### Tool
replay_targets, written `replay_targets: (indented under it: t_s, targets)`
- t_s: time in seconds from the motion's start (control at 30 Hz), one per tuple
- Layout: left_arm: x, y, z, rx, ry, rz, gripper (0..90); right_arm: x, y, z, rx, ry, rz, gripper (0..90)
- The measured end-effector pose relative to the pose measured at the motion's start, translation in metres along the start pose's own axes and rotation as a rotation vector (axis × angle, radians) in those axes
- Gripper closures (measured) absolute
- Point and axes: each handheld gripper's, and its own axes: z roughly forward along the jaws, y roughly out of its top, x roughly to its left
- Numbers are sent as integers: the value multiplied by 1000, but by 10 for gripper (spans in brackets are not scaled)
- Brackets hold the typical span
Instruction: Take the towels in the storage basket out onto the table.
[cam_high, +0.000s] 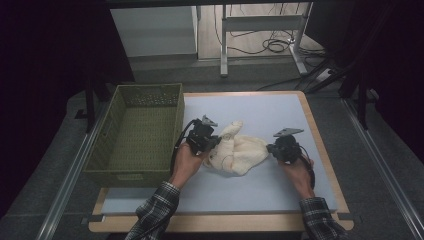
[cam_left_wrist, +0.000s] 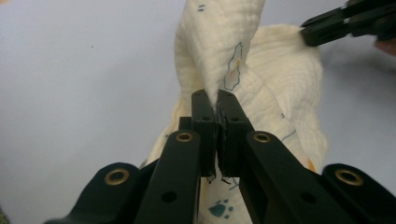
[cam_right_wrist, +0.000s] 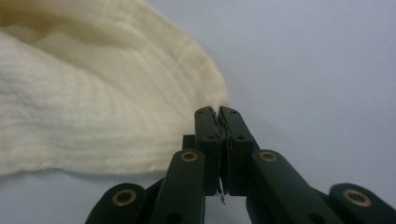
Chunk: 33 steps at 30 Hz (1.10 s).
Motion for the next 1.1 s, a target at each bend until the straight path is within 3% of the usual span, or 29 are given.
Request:
replay_targets:
  t_s: [0.13, 0.23, 0.37, 0.43, 0.6, 0.77, 0.8, 0.93, 1.0, 1.1]
  targets:
    - [0, 1, 2, -23, 7, -20, 875, -15, -13, -24, -25, -24, 39, 866]
    - [-1, 1, 5, -31, 9, -37, 875, -31, -26, -39, -12, -66, 63, 866]
    - [-4, -1, 11, -21, 13, -41, 875, -54, -43, -55, -24, -85, 135, 865]
    - [-6, -3, 14, -4, 18, -43, 874, -59, -48, -59, -23, -82, 148, 864]
    - [-15, -18, 20, 58, 33, -40, 837, -57, -61, -64, -8, -51, 141, 855]
    - [-19, -30, 18, 64, 62, -32, 643, -54, -69, -68, -9, -42, 140, 785]
    - [-19, -30, 15, 60, 76, -30, 643, -54, -70, -69, -9, -48, 136, 764]
    - [-20, -21, 1, -9, 105, -25, 510, -53, -67, -79, -27, -62, 133, 686]
    - [-20, -14, 1, -27, 92, -29, 474, -52, -62, -79, -40, -56, 134, 673]
    - [-23, -5, 15, -12, 88, -18, 450, -49, -54, -74, -46, -33, 125, 667]
